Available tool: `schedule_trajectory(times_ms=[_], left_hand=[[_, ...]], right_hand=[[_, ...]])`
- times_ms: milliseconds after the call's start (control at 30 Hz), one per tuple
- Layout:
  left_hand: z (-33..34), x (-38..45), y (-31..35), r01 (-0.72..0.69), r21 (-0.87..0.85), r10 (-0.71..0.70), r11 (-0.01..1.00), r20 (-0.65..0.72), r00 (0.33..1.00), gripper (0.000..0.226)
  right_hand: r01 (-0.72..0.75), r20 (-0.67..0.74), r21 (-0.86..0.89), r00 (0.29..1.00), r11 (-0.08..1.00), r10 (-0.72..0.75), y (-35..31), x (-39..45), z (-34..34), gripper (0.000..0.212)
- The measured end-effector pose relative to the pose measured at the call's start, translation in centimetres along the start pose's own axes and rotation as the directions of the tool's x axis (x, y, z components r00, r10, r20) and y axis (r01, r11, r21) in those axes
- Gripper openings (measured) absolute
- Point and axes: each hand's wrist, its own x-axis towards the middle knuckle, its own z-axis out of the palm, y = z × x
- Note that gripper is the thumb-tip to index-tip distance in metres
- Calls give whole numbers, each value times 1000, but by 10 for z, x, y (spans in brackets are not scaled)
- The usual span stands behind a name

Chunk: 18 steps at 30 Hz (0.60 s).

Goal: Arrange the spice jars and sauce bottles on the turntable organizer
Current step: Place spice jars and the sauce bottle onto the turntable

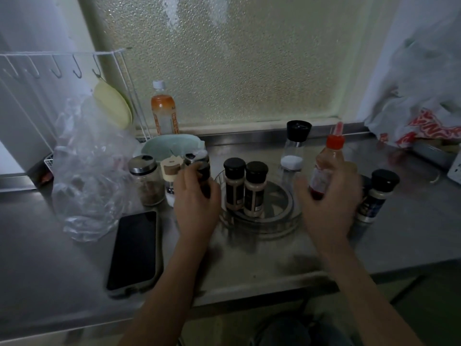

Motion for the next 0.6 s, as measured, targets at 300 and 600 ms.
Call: schedule_trajectory(times_ms=[300, 600], left_hand=[[8, 3, -9, 163, 102, -167, 981, 39, 985, 48], [5, -3, -8, 256, 124, -264, 959, 55, 963, 49]], right_hand=[[-242, -84, -167, 969, 956, 230, 45, -14, -21, 60], [-332, 1, -131, 942, 934, 335, 54, -20, -11, 52]])
